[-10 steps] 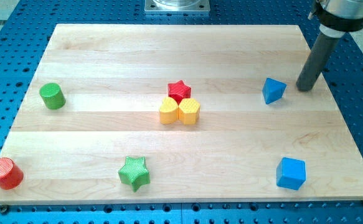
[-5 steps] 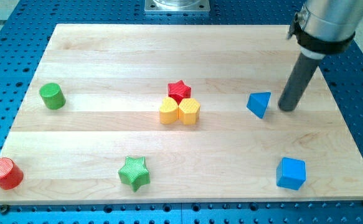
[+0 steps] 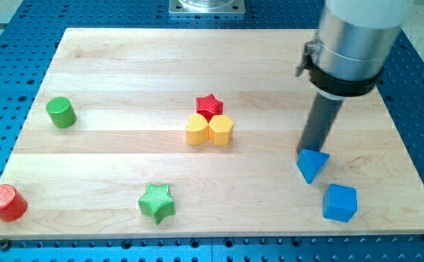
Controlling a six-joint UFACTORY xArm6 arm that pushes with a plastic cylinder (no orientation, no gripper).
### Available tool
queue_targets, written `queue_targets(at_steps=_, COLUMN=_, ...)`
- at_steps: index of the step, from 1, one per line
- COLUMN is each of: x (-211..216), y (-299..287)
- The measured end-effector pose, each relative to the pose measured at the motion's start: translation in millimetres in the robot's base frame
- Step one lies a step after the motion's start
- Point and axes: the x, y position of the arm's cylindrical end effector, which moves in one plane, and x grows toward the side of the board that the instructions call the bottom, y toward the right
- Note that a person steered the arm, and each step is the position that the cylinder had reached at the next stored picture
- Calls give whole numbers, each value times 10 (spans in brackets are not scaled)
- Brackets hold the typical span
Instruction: Move the blue blocks towards the bottom center of the board
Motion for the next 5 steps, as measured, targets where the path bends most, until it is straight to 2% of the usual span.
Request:
queue_targets(at_steps=3, x=702, y=168)
queue_targets(at_steps=5, x=636, y=735)
